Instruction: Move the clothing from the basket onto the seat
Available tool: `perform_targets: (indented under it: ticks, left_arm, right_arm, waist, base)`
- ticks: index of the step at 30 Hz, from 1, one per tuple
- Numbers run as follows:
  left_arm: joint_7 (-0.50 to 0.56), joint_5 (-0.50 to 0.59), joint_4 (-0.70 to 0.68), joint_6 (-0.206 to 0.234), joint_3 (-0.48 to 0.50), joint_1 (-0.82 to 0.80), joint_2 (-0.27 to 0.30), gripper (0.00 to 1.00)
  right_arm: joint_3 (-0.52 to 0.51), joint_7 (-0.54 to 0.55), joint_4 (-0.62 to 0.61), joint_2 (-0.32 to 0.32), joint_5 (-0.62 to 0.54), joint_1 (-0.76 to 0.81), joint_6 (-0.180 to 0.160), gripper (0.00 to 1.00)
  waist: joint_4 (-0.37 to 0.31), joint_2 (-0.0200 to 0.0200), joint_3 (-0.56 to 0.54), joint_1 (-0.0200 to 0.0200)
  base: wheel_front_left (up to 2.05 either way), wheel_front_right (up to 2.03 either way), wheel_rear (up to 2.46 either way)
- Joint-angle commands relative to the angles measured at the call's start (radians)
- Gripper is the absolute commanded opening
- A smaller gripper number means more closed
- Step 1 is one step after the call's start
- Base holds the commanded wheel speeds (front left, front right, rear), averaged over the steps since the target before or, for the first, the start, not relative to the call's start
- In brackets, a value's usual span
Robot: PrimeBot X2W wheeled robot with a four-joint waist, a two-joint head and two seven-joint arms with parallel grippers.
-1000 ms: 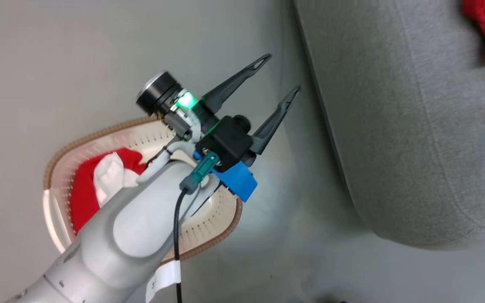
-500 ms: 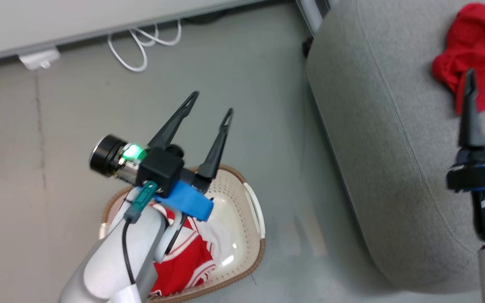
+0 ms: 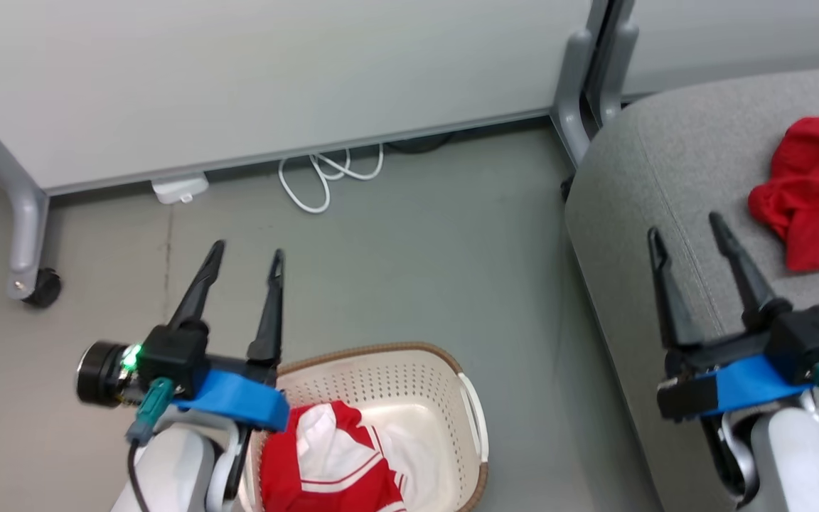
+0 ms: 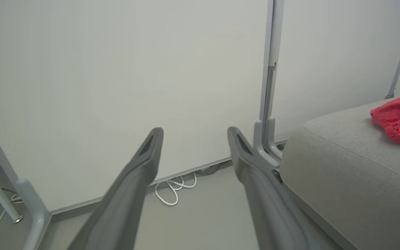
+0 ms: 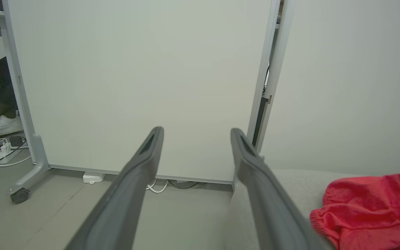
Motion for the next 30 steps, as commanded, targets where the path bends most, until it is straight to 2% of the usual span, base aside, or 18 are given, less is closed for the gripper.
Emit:
perform_targets:
  ticks: [1,12,30]
  left_arm:
    - [-0.003,0.005,-0.008,-0.003,0.025,0.030,-0.005,1.00]
    - [-0.003,0.053,-0.023,-0.037,0.153,0.171,-0.058,1.00]
    - [-0.003,0.101,-0.011,-0.077,0.227,0.234,-0.115,1.00]
  right_arm:
    - [0.007,-0.003,0.005,0.005,0.008,0.034,0.000,1.00]
    - [0.021,-0.003,0.018,0.035,0.027,0.155,0.000,1.00]
    - [-0.012,-0.003,0.036,0.074,0.033,0.253,0.000,1.00]
  waist:
    - [0.019,0.0000,-0.032,0.0003]
    - [0.056,0.0000,-0.101,0.0003]
    - [0.092,0.0000,-0.133,0.0003]
  base:
    - [0.00,0.00,0.00]
    - [0.00,0.00,0.00]
    - [0.00,0.00,0.00]
